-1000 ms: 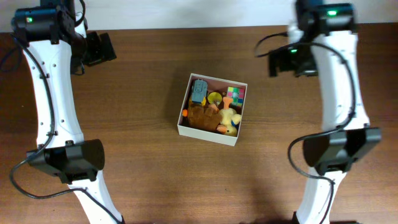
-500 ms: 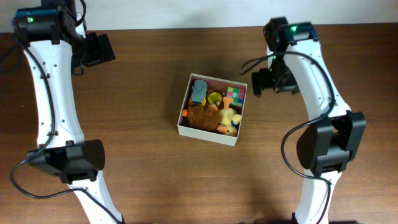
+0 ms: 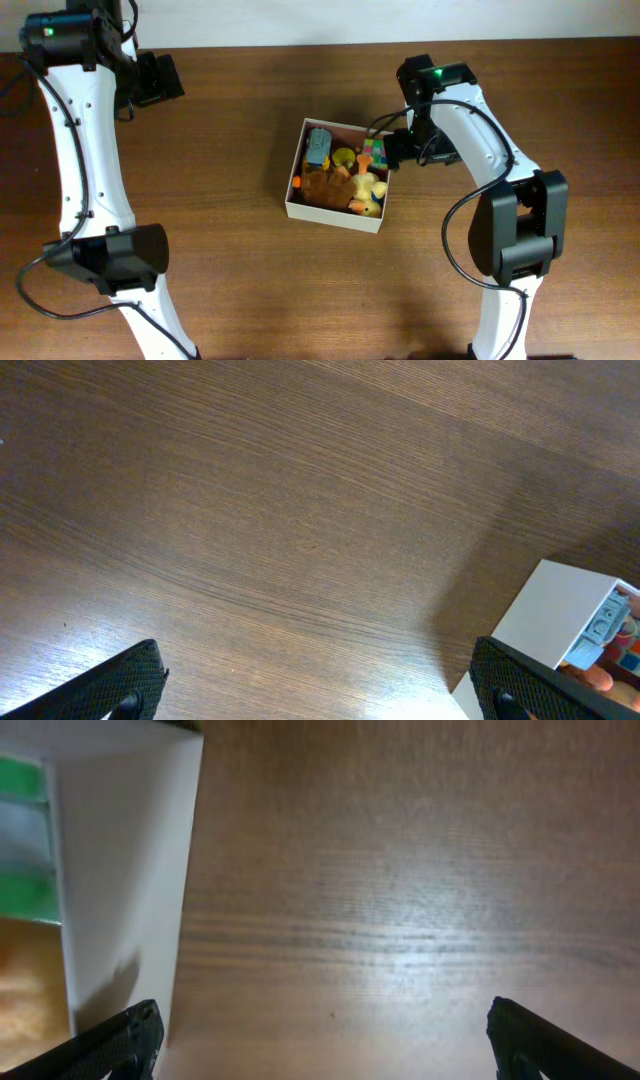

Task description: Pack container

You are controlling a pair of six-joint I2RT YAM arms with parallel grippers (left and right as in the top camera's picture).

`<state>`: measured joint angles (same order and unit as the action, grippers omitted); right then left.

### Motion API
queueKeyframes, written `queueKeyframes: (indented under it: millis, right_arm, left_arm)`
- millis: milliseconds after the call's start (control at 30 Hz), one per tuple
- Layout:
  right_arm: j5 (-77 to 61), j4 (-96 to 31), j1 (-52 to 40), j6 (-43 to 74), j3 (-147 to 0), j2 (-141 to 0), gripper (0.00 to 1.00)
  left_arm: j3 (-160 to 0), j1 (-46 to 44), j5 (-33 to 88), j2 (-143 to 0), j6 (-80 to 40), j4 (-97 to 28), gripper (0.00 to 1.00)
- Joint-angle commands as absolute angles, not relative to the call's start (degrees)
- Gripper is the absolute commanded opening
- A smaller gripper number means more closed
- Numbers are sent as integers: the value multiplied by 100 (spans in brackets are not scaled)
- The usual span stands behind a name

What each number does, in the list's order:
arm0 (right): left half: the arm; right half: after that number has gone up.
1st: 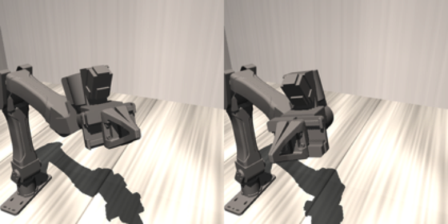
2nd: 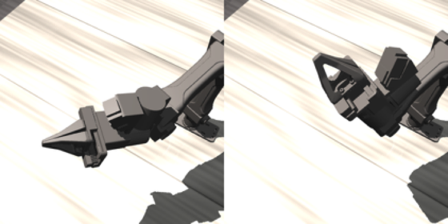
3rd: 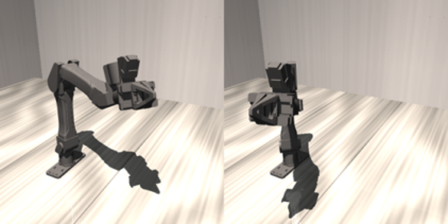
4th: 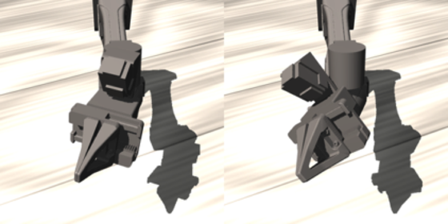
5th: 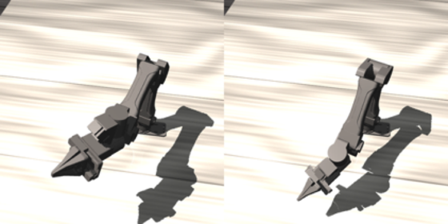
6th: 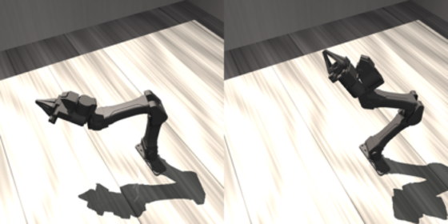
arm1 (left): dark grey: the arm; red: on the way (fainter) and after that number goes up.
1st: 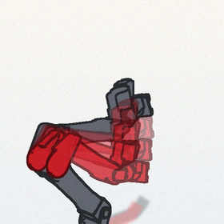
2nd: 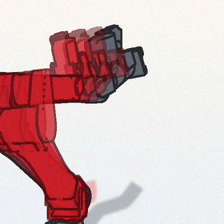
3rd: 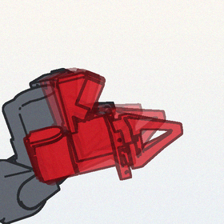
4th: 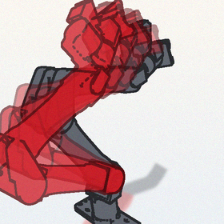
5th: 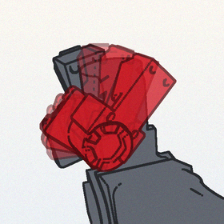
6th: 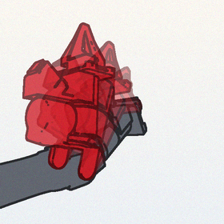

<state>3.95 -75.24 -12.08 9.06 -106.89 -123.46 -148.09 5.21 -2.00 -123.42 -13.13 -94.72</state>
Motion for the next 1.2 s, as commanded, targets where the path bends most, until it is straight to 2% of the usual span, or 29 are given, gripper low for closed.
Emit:
queueKeyframes:
  millis: [0,700,967,1167]
  right_arm:
    - [148,-7334,-1249,972,-10665,-12250,99]
    - [69,-6860,-1310,729,-10700,-12248,99]
    - [596,-7341,-1210,626,-11644,-12248,99]
    - [670,-7371,-1144,626,-11732,-12250,99]
  left_arm:
    - [-14899,532,-281,-12221,-1367,-9480,99]
    - [-14899,532,-283,-12221,-1367,-9480,99]
    - [-14899,532,-283,-12221,-1367,-9480,99]
    - [-14899,532,-283,-12221,-1367,-9480,99]
